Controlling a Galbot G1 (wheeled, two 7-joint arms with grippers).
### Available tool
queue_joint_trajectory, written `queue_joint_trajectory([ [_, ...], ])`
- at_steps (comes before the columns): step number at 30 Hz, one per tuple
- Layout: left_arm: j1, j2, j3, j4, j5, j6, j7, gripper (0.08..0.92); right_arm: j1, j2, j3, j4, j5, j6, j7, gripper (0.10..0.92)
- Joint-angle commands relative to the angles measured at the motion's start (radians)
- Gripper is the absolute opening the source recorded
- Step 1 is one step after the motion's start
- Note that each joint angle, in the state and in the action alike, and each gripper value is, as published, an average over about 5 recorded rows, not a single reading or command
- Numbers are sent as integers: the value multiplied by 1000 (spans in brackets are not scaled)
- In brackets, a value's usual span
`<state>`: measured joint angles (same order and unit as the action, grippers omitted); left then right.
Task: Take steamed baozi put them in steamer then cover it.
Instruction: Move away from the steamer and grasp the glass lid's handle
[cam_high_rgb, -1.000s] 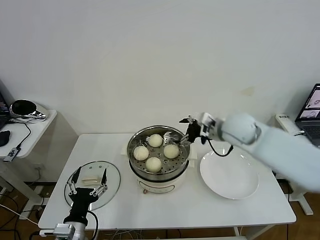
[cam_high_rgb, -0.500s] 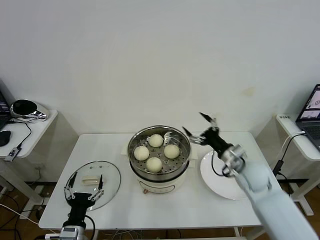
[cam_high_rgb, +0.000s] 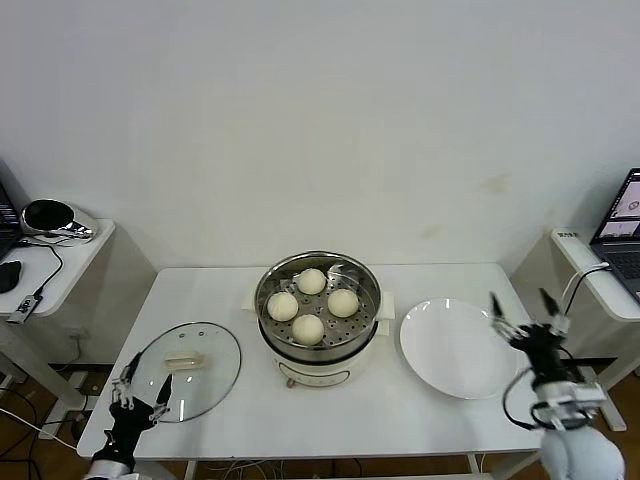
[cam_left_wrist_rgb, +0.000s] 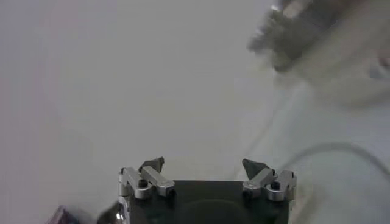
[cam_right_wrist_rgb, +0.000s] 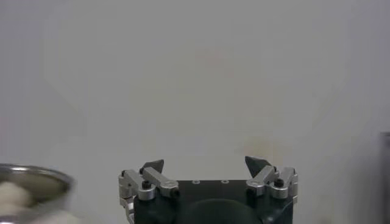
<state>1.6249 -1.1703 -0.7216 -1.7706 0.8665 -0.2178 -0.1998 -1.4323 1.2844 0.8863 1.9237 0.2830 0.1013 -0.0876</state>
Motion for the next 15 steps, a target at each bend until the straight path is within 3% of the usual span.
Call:
queue_joint_trajectory([
  [1, -156, 57, 60, 226, 363, -35, 26, 823, -118, 95, 199, 40, -2, 7, 79, 823],
  [15, -348, 93, 100, 322, 365, -2, 42, 823, -143, 124, 204, 17, -18, 38, 77, 823],
])
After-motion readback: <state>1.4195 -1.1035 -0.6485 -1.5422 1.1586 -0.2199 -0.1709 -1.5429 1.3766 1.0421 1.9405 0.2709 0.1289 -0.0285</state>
